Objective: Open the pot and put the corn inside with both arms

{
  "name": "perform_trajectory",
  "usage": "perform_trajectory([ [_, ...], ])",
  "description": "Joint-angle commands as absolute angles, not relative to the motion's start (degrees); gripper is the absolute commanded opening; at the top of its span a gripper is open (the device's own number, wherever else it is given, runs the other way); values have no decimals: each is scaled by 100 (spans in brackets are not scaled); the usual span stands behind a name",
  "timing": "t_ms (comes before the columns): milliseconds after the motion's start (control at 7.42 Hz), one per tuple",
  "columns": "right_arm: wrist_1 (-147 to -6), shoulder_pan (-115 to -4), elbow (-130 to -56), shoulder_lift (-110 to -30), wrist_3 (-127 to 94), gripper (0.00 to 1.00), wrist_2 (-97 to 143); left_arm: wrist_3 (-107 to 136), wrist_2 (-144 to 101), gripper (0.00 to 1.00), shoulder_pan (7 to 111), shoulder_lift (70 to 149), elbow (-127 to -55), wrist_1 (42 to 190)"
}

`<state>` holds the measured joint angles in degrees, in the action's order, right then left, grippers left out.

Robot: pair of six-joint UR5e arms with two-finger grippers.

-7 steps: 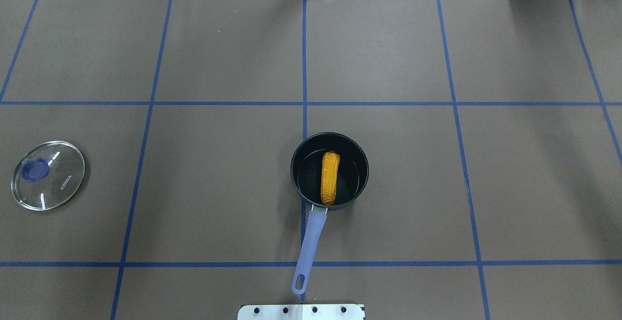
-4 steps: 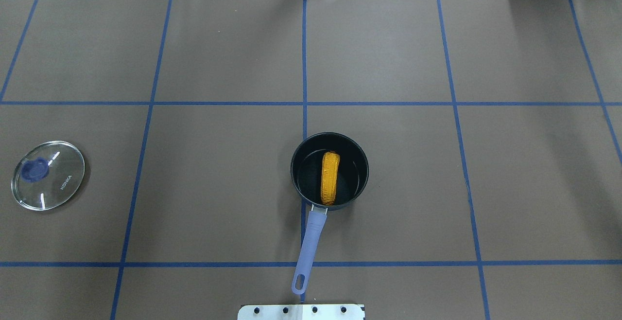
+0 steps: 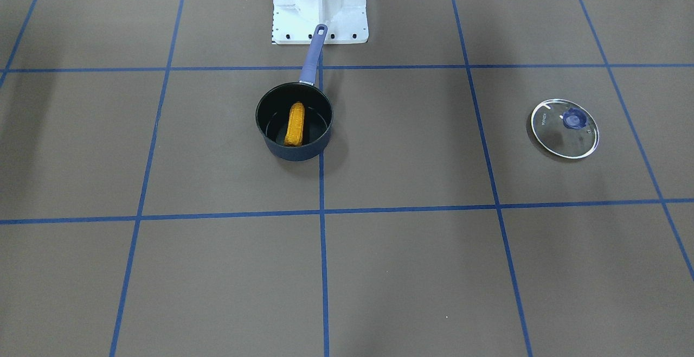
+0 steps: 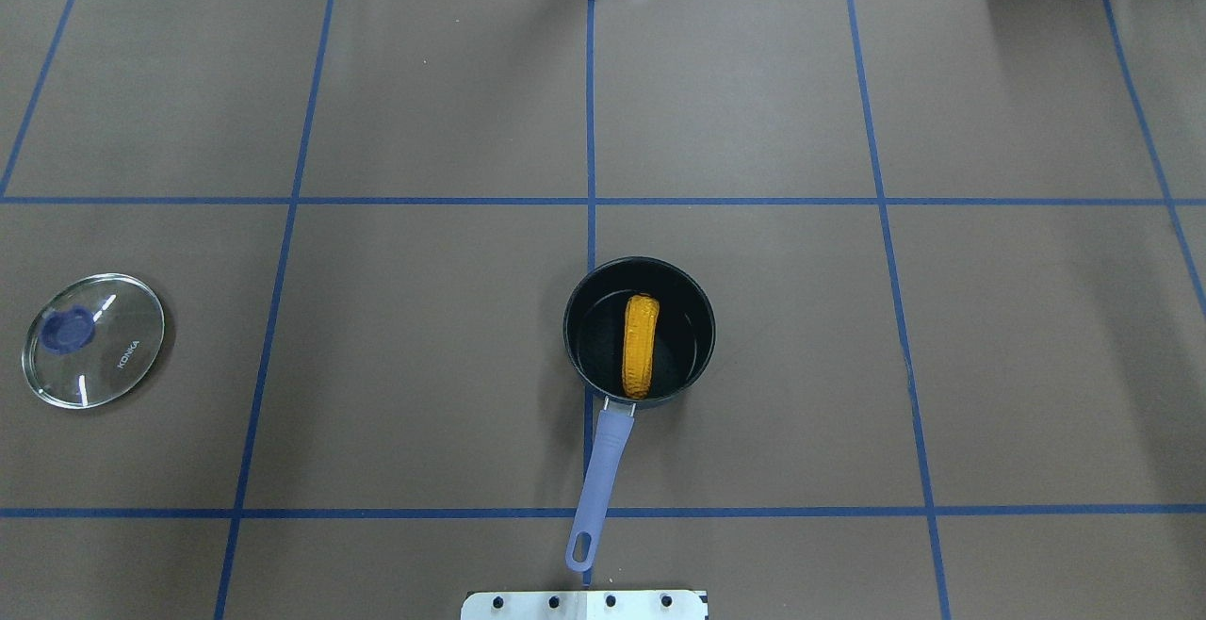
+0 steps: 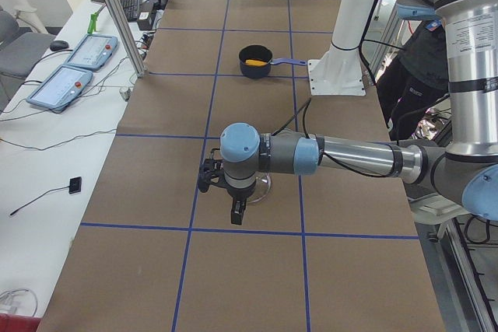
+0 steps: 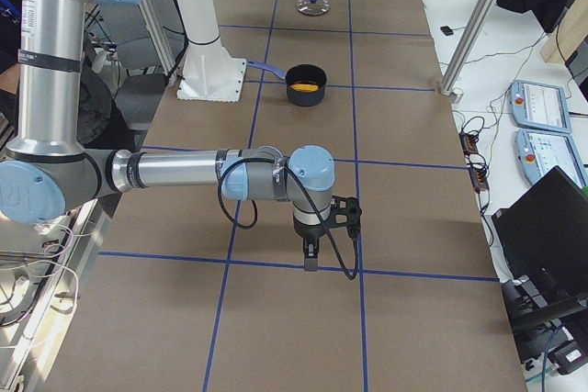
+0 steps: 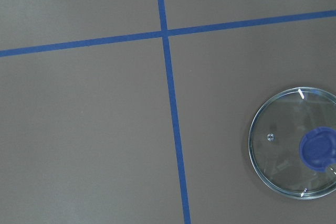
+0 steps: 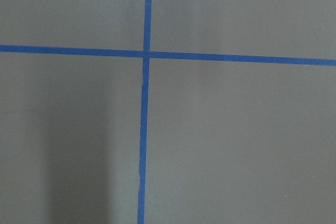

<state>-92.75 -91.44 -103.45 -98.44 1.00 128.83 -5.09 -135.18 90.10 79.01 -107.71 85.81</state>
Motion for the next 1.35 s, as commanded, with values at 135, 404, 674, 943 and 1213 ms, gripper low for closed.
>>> perform_trajectory([
  [135, -9264, -9141, -10345, -9861, 79, 100, 12920, -510, -13518, 99, 9017, 7813, -10819, 8596],
  [404, -9264, -9132, -10345, -9853, 79, 100, 12937, -510, -13518, 99, 9018, 7813, -10819, 8596],
  [674, -9264, -9114, -10345, -9835, 88, 100, 12937, -510, -13518, 99, 9018, 7813, -10828, 8596],
  [943, -9264, -9088, -10353, -9835, 88, 100, 12946, -518, -13518, 99, 9009, 7831, -10828, 8596],
  [1213, -9194, -9027, -10354, -9826, 79, 100, 13007, -519, -13518, 99, 9009, 7822, -10855, 8596],
])
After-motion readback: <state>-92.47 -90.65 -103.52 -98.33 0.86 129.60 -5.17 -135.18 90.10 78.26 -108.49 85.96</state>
